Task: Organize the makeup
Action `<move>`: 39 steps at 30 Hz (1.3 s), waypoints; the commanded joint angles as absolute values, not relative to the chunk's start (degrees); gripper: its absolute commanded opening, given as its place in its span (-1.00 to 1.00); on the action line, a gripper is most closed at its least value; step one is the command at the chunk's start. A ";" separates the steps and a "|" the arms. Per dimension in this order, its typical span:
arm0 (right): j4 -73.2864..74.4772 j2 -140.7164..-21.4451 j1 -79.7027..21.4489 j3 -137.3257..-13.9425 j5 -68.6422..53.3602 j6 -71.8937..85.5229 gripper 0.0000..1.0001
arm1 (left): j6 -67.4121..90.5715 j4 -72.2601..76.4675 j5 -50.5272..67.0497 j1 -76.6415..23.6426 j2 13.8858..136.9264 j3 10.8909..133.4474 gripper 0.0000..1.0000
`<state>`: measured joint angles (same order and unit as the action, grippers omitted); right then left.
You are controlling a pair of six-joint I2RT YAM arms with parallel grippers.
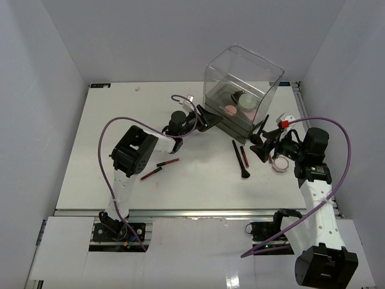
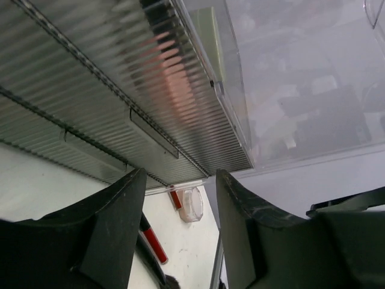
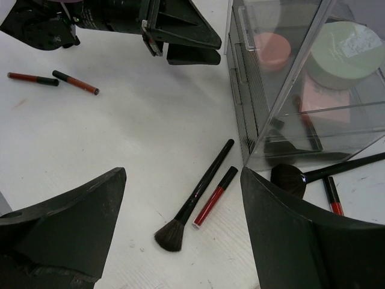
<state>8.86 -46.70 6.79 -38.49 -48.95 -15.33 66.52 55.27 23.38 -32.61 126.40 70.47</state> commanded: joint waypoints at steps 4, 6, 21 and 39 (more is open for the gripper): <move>6.33 -45.61 7.38 -38.30 -48.25 -14.41 0.66 | 68.75 52.31 19.91 -33.05 127.50 76.18 -0.01; 6.33 -45.62 7.44 -38.23 -48.25 -14.36 0.66 | 68.70 51.07 19.54 -33.11 127.76 76.96 -0.08; 6.15 -45.62 7.86 -38.14 -48.29 -14.24 0.67 | 67.31 43.61 18.04 -33.17 128.82 80.38 -0.09; 5.98 -45.70 8.38 -38.06 -48.25 -14.15 0.68 | 68.03 41.22 18.43 -33.40 131.86 84.78 -0.31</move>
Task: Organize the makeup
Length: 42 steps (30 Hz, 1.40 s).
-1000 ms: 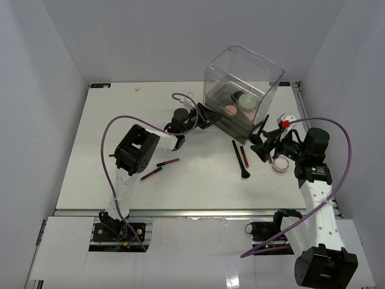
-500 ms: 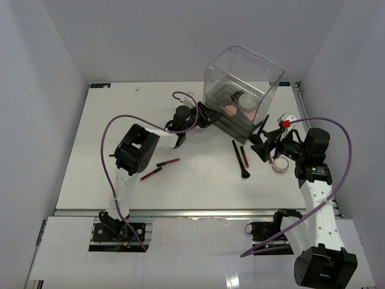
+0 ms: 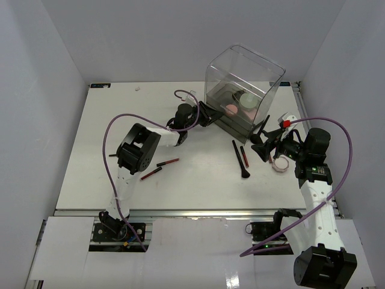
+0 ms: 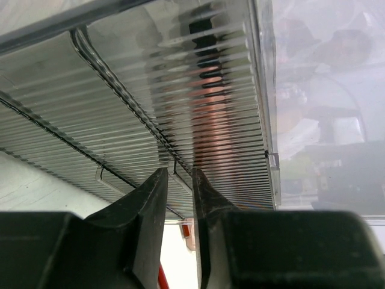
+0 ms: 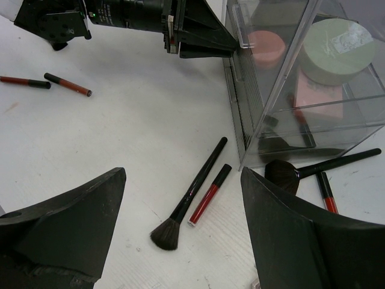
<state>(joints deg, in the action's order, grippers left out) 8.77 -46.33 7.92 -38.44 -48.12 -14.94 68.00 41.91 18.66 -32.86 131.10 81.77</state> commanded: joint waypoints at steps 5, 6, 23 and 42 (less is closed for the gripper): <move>5.98 -45.70 8.51 -37.97 -48.25 -14.15 0.68 | 68.27 40.54 18.53 -33.40 132.83 86.01 -0.36; 5.98 -45.70 8.48 -37.97 -48.25 -14.15 0.68 | 68.37 40.48 18.50 -33.40 132.97 86.08 -0.37; 5.89 -46.05 9.13 -37.79 -48.16 -14.24 0.68 | 68.49 46.63 18.30 -33.31 128.70 79.36 -1.00; 5.79 -47.00 9.84 -36.92 -50.33 -15.45 0.73 | 65.75 57.71 18.94 -30.51 113.18 53.97 -0.93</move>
